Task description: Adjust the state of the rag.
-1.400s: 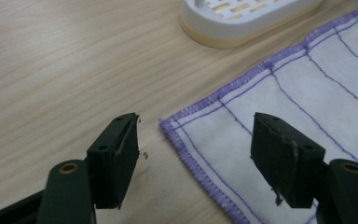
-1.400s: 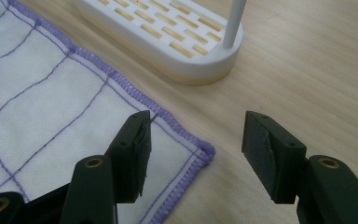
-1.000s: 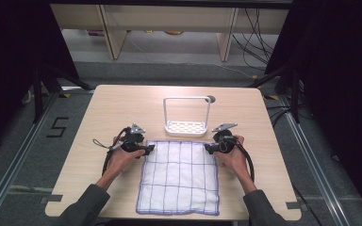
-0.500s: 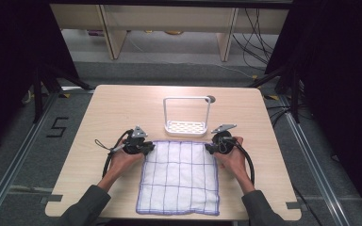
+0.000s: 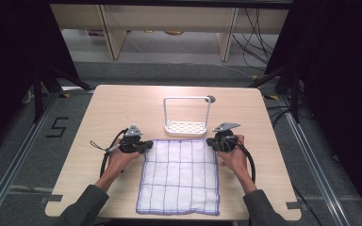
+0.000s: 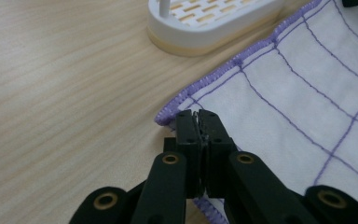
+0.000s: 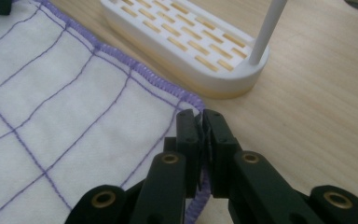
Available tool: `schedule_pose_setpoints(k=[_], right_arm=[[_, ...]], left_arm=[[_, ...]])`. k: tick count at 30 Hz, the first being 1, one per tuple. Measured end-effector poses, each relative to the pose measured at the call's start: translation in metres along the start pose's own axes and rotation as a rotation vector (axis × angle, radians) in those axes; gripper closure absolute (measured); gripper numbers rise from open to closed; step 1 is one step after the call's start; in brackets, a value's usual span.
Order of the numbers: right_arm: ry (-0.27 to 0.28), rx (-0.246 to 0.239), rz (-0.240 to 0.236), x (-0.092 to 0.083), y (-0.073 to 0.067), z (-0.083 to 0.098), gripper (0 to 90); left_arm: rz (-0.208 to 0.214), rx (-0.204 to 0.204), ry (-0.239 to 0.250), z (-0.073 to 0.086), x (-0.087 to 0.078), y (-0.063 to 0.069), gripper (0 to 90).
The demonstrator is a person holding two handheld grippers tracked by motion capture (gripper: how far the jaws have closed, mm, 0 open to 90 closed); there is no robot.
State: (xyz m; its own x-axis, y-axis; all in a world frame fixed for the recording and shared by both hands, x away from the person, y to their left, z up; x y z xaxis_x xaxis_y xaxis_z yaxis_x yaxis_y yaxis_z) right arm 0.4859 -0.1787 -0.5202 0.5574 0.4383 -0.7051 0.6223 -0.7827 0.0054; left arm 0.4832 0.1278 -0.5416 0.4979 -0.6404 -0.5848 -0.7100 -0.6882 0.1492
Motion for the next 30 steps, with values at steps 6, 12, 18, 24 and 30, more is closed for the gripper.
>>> schedule_pose_setpoints(k=[6,12,18,24,30], right_arm=[[0.024,-0.016,-0.005,-0.009,-0.005,-0.007,86.2],[0.111,-0.062,-0.001,-0.021,-0.006,-0.036,86.2],[0.144,-0.056,-0.009,-0.031,-0.009,-0.056,86.2],[0.168,-0.072,-0.033,-0.045,-0.013,-0.047,86.2],[0.189,-0.091,-0.065,-0.058,-0.019,-0.027,86.2]], left_arm=[[-0.002,0.024,0.066,-0.02,-0.015,0.006,87.4],[0.002,-0.006,0.126,-0.04,-0.029,0.0,87.3],[0.003,-0.004,0.168,-0.049,-0.04,-0.002,87.2],[0.037,-0.008,0.175,-0.046,-0.054,0.007,87.2],[0.066,0.019,0.175,-0.032,-0.065,0.026,87.2]])
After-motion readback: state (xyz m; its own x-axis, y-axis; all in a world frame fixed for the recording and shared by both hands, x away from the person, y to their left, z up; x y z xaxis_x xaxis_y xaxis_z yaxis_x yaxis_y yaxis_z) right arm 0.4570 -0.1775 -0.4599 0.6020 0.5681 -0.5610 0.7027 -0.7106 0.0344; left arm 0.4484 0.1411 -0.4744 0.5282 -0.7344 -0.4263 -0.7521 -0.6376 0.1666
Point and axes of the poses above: each handheld gripper's, and its own axes: x roughly forward along the jaws, z roughly out of its underside, y roughly to its right, the point moved 5 cm from there along x, roughly forward along the jaws, and after that the axes turned 2 degrees about z, right-handed, at the moved point
